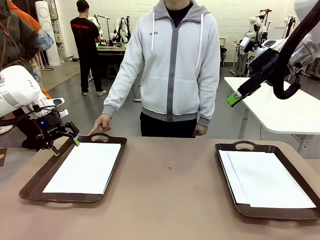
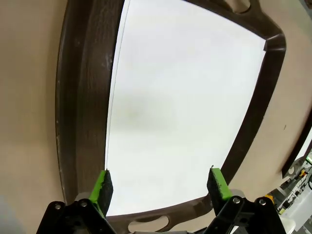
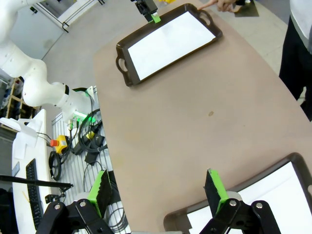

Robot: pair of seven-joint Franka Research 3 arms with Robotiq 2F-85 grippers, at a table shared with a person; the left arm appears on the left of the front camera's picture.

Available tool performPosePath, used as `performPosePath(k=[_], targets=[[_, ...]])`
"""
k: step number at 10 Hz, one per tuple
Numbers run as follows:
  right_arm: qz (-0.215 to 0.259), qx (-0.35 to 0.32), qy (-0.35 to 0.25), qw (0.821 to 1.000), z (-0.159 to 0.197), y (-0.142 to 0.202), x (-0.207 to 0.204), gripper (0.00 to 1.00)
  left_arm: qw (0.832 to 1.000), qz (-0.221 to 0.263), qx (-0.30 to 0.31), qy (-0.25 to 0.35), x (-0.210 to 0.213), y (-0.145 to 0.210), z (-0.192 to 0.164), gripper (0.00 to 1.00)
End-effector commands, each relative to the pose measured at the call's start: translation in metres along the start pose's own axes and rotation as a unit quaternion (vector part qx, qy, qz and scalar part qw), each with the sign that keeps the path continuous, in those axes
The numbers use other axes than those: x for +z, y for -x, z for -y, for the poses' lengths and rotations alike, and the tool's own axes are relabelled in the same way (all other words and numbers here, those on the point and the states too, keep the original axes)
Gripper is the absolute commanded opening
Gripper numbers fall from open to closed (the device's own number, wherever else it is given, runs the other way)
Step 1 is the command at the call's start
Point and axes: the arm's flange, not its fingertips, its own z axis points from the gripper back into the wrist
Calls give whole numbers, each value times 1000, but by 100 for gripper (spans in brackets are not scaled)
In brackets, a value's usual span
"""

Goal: Sort the A4 documents.
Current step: Place the A4 Paper in the designated Handle tray.

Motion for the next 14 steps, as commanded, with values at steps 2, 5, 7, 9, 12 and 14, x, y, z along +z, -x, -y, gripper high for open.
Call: performPosePath(k=[2, 5, 7, 9, 12, 14], targets=[[2, 7, 3, 1000, 1, -1, -1, 100, 993, 54, 38, 100, 2, 5, 8, 100], [2, 7, 3, 1000, 1, -1, -1, 100, 1000, 11, 6, 10, 2, -1, 2, 100], [2, 7, 3, 1000, 1, -1, -1, 100, 1000, 11, 6, 10, 2, -1, 2, 100], [2, 7, 3, 1000, 1, -1, -1, 100, 1000, 11, 6, 10, 2, -1, 2, 100], [2, 7, 3, 1000, 1, -1, -1, 100, 1000, 11, 6, 10, 2, -1, 2, 100], [2, 7, 3, 1000, 1, -1, -1, 100, 1000, 11, 6, 10, 2, -1, 2, 100]])
